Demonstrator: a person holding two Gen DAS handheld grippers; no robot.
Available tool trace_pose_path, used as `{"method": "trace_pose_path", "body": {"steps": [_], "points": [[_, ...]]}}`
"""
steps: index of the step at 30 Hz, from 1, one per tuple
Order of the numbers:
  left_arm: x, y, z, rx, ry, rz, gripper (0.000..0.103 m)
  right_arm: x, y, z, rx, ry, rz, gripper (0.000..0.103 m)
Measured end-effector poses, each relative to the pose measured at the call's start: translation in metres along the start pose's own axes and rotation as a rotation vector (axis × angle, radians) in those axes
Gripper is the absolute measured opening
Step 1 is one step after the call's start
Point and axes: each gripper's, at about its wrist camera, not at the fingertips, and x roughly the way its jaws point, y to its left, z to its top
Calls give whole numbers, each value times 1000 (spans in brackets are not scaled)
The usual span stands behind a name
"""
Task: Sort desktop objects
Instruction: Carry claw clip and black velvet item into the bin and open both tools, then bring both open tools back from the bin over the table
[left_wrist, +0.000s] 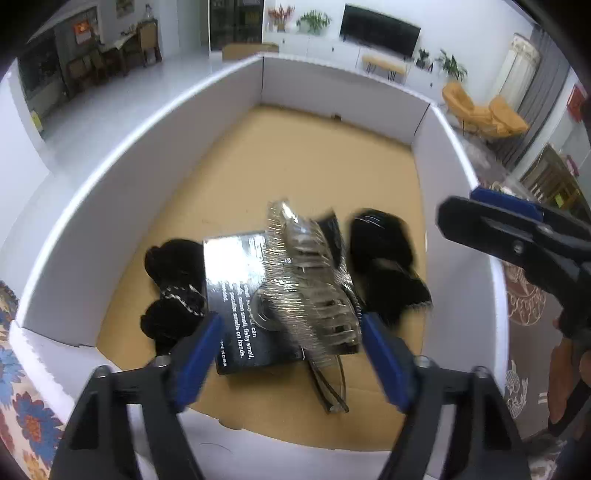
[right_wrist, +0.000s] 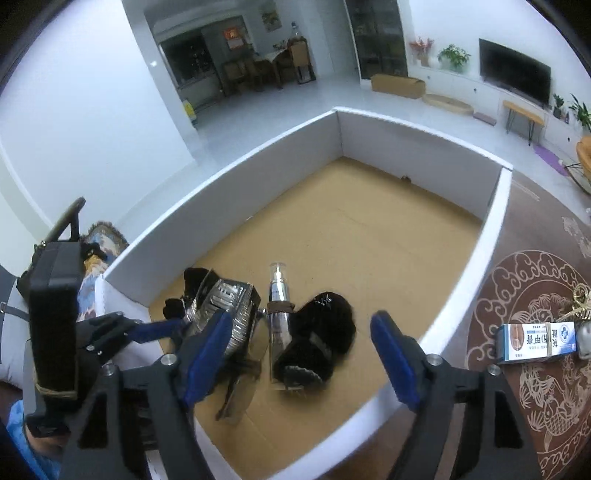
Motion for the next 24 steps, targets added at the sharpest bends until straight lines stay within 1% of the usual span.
{"method": "trace_pose_path", "body": {"steps": [1, 4, 6, 7, 10, 11, 16, 19, 22, 24], "points": [[-4, -2, -2, -3, -17, 5, 88, -5, -4, -2, 3, -21, 4, 84], [-12, -8, -8, -1, -60, 32, 88, -29, -19, -11, 11, -97, -33, 91], [-17, -16, -10, 14, -82, 46, 88, -45, -25, -16, 24, -125, -47, 92], [-21, -21, -4, 26, -94, 52, 88, -52, -34, -22, 35, -139, -59, 92], [-31, -42, -5, 77, -136, 87, 88, -74, -58, -45, 67, -159, -113, 92], [-33, -46, -5, 90, -146, 93, 88, -79, -66, -50, 75, -158, -128, 92], [-51, -79, -10, 167, -195, 107, 88, -87, -117, -100, 112, -95, -257, 92], [-60, -100, -9, 207, -215, 108, 88, -92, -146, -127, 140, -65, -313, 92], [-65, -118, -10, 238, -230, 98, 88, -103, -173, -154, 188, -53, -352, 92], [-73, -132, -12, 256, -242, 75, 88, -110, -191, -174, 223, -51, -377, 92]]}}
